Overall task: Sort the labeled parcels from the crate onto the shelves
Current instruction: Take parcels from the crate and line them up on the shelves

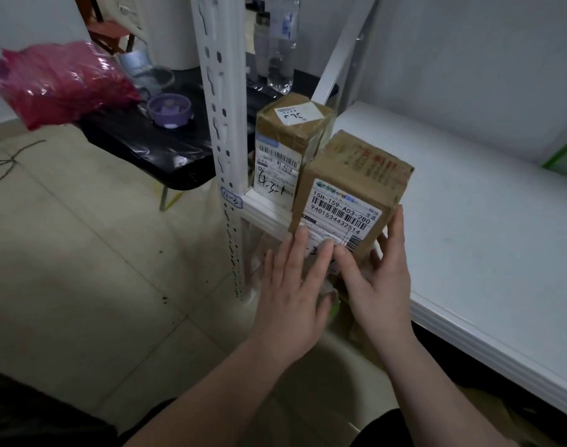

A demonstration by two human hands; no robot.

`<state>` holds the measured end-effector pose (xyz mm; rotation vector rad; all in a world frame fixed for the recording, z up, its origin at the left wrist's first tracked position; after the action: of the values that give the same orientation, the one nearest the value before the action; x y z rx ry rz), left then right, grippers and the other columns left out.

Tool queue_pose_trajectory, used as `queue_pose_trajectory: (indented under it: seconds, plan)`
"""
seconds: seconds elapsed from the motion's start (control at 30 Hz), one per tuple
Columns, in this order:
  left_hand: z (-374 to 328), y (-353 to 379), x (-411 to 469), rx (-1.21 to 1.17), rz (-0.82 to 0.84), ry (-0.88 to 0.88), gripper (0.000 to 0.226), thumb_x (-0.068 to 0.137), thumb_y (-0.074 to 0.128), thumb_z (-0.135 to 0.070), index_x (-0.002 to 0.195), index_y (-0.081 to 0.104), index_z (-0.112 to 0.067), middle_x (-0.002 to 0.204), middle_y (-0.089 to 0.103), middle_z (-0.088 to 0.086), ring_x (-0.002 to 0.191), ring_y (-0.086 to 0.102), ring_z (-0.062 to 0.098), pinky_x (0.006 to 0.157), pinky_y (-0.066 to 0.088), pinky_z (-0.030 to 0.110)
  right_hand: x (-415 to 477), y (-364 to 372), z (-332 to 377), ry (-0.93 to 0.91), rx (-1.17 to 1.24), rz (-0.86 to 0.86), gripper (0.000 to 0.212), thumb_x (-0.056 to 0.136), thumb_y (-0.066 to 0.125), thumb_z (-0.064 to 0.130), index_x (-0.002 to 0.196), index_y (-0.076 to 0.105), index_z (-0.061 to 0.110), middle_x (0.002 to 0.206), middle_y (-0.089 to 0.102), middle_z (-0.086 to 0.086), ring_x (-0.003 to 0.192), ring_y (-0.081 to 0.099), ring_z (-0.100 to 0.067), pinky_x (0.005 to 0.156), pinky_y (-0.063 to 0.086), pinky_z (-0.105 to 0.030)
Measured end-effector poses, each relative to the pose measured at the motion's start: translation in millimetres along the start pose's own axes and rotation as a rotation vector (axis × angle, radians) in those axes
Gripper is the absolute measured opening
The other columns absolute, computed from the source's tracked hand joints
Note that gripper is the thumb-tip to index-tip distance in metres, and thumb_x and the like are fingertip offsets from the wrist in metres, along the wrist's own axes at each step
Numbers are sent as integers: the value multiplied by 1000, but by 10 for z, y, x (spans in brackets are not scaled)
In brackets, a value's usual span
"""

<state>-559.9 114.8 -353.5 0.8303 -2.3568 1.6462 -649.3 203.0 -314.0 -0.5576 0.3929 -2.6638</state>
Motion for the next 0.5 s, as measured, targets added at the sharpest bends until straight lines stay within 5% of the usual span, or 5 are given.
queue_pose_trajectory:
  seconds: [0.1, 0.3, 0.4, 0.5]
  plan:
    - [25, 70, 32, 6, 55, 7, 75, 89, 36, -39, 151, -5, -30, 160, -4, 10, 147, -3, 28, 113, 17, 59, 47, 21, -16, 23, 8, -47, 81, 91, 62, 36, 155, 13, 31, 141, 51, 12, 125, 53, -2, 103, 49, -37]
    - [108, 179, 151, 56, 134, 15, 78, 89, 40, -41, 151, -6, -30, 160, -6, 9, 148, -4, 25, 112, 11, 63, 201, 52, -159, 121, -15, -78, 74, 95, 58, 35, 155, 14, 33, 101, 40, 64, 98, 46, 32, 91, 40, -14]
    - [141, 224, 178, 76, 153, 0, 76, 90, 41, -43, 152, -2, -30, 161, -3, 8, 147, -3, 24, 112, 4, 62, 279, 63, -220, 161, -40, -96, 75, 95, 57, 35, 155, 14, 29, 93, 38, 65, 92, 45, 34, 87, 37, -4]
    - [154, 241, 212, 95, 156, -11, 75, 90, 46, -41, 152, 6, -28, 161, 2, 7, 146, -4, 23, 110, 2, 61, 354, 73, -248, 191, -40, -122, 77, 93, 59, 37, 156, 15, 29, 111, 40, 51, 104, 50, 17, 103, 43, -24]
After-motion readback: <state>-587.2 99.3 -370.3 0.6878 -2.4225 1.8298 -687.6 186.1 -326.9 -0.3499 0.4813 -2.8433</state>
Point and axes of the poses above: each hand's wrist, its own x-axis towards the middle knuckle, its own y-axis out of the palm, z = x × y, the point moved 5 cm from there along x, towards the middle knuckle
